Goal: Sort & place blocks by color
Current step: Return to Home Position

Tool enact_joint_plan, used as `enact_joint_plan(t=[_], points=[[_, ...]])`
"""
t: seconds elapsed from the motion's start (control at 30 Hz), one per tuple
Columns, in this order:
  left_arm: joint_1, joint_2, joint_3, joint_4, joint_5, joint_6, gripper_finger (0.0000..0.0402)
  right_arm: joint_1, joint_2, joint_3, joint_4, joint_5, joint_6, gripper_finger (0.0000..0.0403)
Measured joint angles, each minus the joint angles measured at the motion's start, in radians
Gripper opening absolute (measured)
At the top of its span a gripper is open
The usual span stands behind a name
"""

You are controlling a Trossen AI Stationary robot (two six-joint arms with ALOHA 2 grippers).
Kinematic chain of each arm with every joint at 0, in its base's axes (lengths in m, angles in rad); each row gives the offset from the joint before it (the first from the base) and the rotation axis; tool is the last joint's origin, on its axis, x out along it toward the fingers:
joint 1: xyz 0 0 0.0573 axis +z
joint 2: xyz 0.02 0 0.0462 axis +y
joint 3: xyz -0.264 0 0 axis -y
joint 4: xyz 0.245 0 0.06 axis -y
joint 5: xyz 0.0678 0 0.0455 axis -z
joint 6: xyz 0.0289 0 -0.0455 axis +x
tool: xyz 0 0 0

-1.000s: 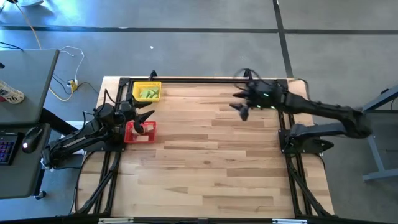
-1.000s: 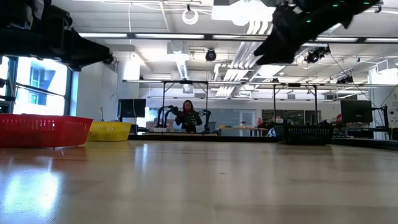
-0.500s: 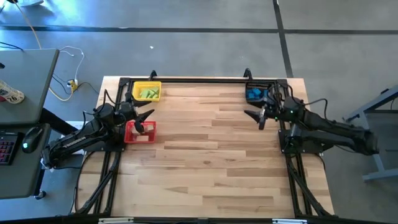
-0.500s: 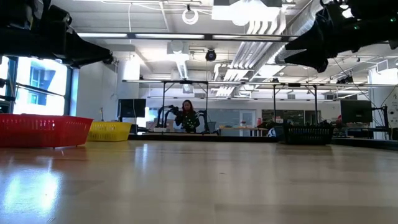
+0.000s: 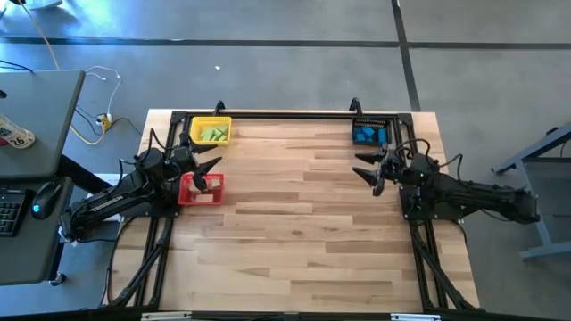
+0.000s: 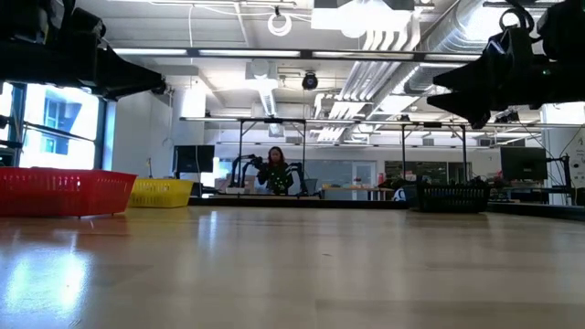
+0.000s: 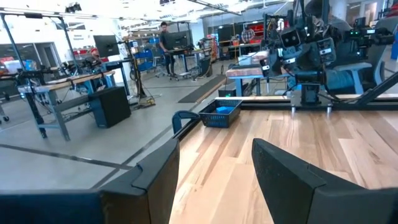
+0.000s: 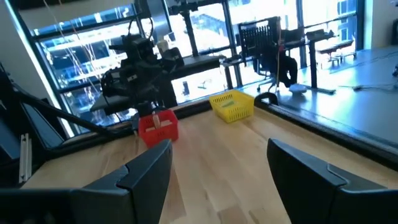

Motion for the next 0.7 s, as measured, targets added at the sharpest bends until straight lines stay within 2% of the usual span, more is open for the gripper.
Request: enact_joint_plan(t=[0.47, 0.7], points=[[0.000, 0.000, 0.000, 0.000, 0.000, 0.001, 0.0189, 0.000, -0.005, -0.002, -0.158, 0.026, 0.012, 0.0249], [0.000, 0.000, 0.000, 0.000, 0.000, 0.000, 0.0189, 0.000, -0.006, -0.002, -0.174, 0.053, 0.040, 0.0249]])
